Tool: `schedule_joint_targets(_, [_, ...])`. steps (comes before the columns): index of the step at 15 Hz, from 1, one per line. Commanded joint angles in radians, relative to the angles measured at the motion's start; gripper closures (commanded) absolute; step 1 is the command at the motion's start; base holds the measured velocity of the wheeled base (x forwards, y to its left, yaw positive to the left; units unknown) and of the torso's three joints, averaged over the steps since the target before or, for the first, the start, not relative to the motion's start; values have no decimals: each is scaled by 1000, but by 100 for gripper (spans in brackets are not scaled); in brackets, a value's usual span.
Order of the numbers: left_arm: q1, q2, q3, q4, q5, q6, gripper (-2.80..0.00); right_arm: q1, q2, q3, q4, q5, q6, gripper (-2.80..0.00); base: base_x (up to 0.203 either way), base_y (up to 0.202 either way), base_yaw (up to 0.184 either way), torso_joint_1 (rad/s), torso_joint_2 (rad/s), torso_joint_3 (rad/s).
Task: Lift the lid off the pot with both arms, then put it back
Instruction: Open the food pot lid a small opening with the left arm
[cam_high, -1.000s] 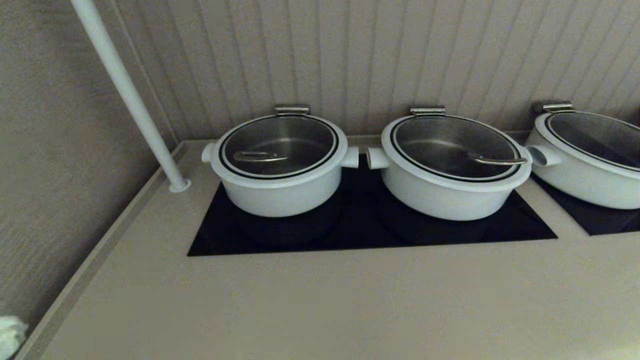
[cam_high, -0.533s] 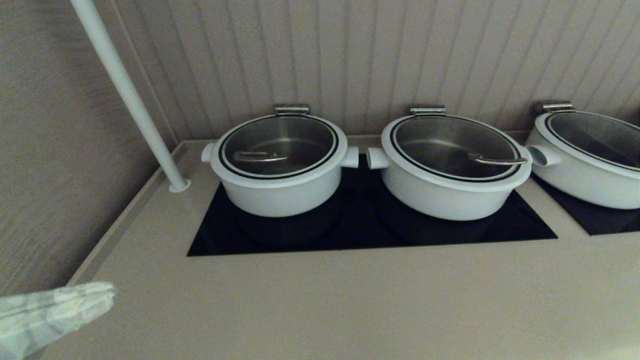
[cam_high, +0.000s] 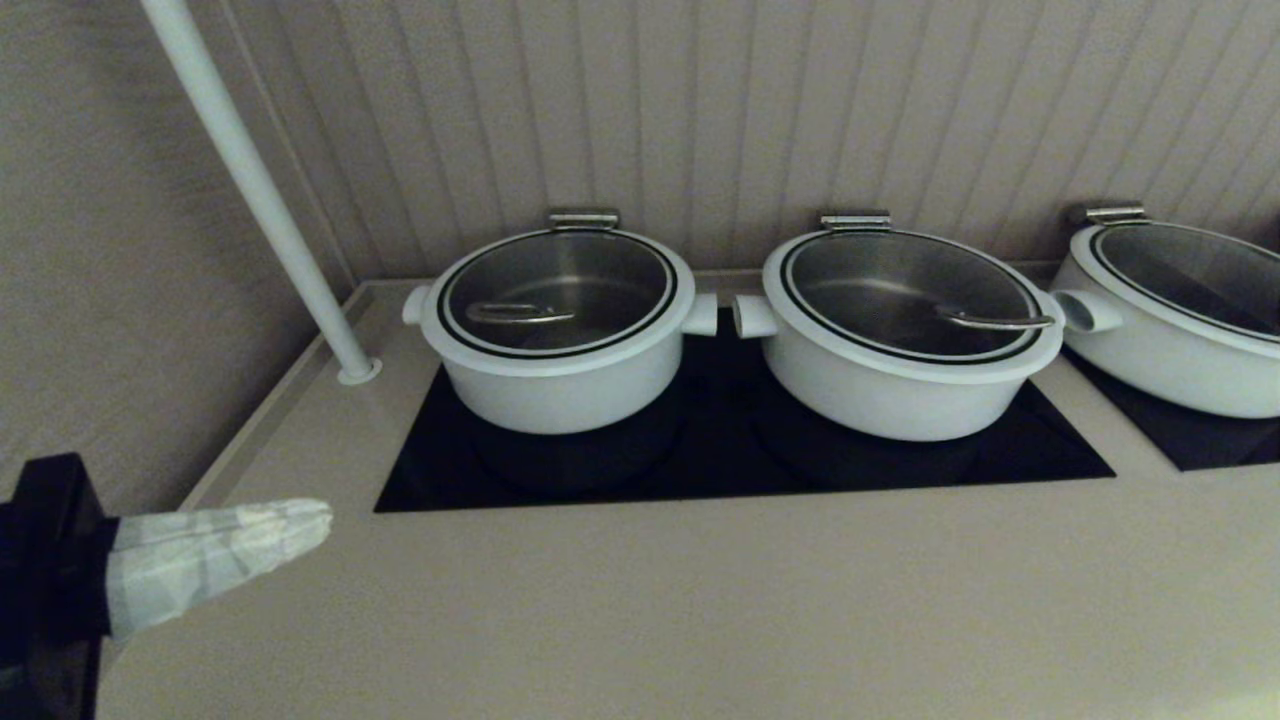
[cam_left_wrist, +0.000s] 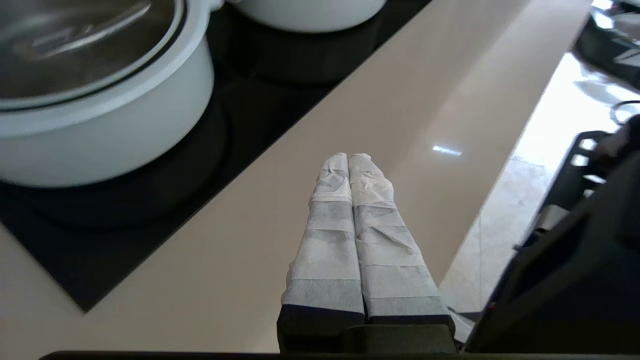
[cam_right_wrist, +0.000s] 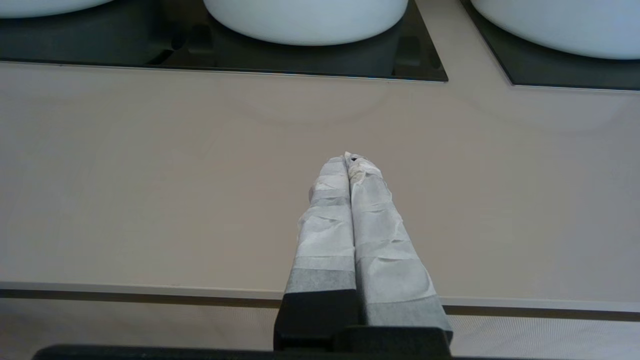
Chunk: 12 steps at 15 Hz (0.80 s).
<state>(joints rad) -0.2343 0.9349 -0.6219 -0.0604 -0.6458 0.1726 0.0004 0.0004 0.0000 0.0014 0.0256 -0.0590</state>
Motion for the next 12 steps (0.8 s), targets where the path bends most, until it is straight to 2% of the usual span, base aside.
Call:
schedule_joint_targets(1, [0, 44, -3, -2, 11, 2, 0, 1, 0, 0, 0, 0, -1, 0, 0, 0, 0, 0, 0, 0])
schedule_joint_targets(8, [-4, 147, -87, -2, 26, 5, 0, 0, 1, 0, 0, 0, -1, 0, 0, 0, 0, 0, 0, 0])
schedule_joint_targets(12, [-34, 190, -107, -1, 28, 14, 0, 1, 1, 0, 0, 0, -1, 0, 0, 0, 0, 0, 0, 0])
